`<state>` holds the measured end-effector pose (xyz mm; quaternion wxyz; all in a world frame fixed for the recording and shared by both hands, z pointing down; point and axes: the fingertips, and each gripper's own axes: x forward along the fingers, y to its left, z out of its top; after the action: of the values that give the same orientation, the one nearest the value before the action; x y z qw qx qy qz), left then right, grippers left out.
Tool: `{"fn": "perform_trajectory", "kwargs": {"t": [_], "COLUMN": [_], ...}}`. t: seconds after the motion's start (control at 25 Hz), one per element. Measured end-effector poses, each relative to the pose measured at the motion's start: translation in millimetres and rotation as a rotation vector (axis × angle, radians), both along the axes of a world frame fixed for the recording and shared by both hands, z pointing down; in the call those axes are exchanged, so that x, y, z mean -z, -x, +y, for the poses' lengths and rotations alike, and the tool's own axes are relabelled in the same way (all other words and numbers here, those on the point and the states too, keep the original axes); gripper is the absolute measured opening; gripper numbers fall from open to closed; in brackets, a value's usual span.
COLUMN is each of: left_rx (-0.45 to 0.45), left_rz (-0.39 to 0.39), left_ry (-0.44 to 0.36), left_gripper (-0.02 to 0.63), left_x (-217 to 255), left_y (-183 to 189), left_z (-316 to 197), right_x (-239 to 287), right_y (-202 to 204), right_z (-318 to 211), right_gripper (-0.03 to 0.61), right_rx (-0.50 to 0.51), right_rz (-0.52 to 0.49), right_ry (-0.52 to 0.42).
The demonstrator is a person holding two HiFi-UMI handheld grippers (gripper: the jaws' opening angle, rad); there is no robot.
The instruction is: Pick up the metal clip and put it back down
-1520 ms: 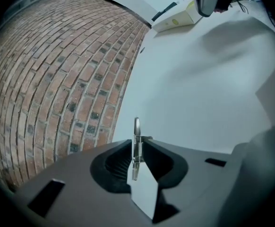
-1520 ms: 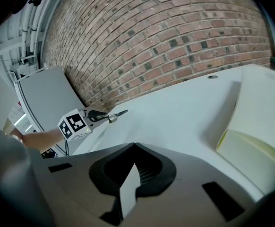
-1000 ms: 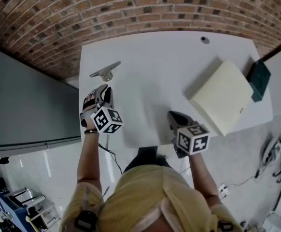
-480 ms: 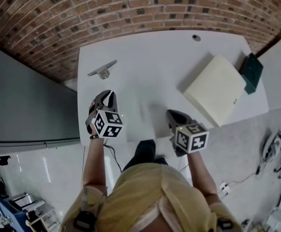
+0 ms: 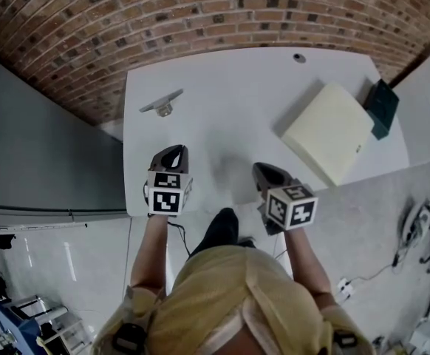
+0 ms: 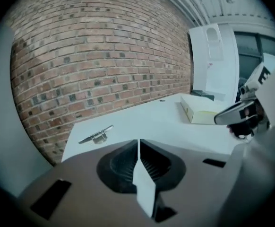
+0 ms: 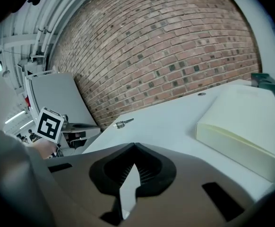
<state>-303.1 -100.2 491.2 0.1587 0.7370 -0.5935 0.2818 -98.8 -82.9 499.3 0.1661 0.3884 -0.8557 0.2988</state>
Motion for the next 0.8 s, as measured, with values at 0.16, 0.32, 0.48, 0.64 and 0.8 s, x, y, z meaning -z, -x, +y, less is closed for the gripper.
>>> {"fn": "perform_trajectory", "kwargs": {"t": [0.16,0.32,0.48,0.64,0.8], "left_rx": [0.036,0.056,0.063,0.079,0.092], "left_rz": [0.095,0.146,0.174,0.212,0.241], "left_ry": [0.002,0.003,0.004,0.000,-0.005], "left_gripper": [0.015,0.015,0.015,0.015,0.015], "left_x": [5,7,6,9,10], "left_y": [-1,-3,-7,-11,-14], "left_z": [20,36,50,63,70], "right_x": [8,12,12,17,20], "right_y": [4,-2,-7,-13,-20], "right_z": [10,19,30,38,42], "right_gripper": [0.005,0.005,0.005,0.005,0.005], "right_rx": [-0.008,-0.025,-0.034,-0.043,-0.056], "right_rz": [0.000,0.012,0.012,0.010,0.010], "right_ry": [-0.022,-0.038,-0.044,-0.055,-0.073]}}
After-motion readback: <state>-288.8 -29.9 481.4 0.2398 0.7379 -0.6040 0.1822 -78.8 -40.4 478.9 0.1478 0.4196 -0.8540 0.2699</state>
